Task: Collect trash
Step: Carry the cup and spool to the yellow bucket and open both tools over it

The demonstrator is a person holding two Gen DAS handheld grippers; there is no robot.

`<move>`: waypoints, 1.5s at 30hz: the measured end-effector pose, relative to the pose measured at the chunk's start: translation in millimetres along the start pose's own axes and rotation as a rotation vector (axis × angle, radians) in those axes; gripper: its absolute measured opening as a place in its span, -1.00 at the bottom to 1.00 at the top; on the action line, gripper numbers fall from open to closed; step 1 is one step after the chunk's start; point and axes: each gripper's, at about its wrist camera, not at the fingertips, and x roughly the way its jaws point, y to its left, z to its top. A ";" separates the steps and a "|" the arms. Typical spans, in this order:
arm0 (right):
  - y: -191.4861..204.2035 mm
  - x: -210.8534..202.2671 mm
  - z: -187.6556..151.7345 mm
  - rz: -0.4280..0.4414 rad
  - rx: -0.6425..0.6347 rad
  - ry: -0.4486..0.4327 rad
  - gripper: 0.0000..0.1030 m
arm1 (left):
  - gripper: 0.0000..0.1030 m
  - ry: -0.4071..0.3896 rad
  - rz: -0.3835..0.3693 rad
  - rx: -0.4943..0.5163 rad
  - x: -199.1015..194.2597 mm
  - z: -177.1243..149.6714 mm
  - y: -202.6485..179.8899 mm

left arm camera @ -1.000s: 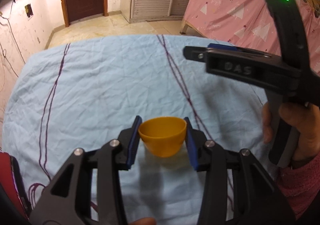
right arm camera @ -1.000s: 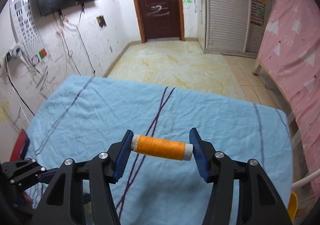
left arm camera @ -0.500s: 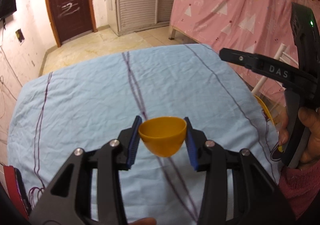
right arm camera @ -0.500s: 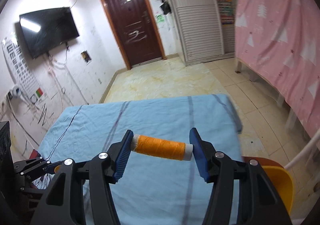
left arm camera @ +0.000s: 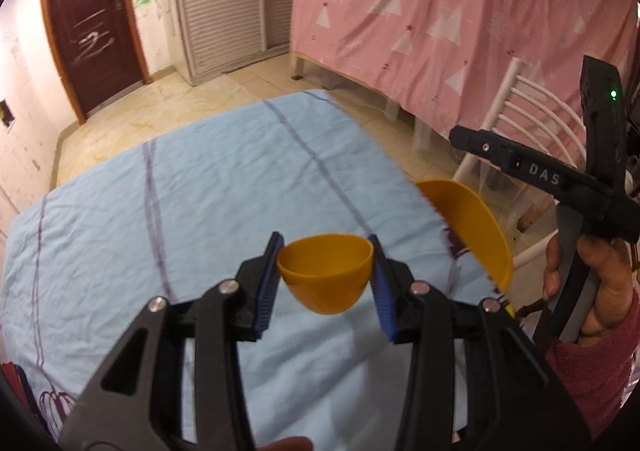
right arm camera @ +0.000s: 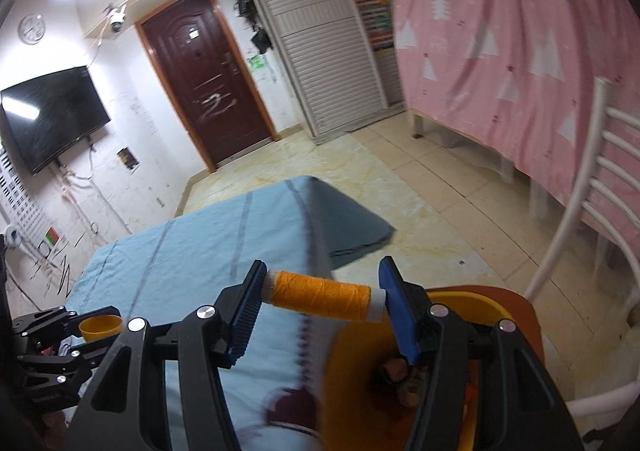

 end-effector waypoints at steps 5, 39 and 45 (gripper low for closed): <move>-29.8 -6.5 -8.9 -0.020 0.034 -0.005 -0.01 | -0.23 0.012 -0.021 0.043 7.0 5.7 -28.9; -112.7 2.3 -54.9 -0.038 0.146 0.053 0.30 | 0.53 0.103 -0.229 0.003 75.7 45.5 -116.9; -96.6 -17.6 -45.5 -0.022 0.146 -0.050 0.49 | 0.80 0.045 -0.266 -0.031 51.4 39.7 -88.2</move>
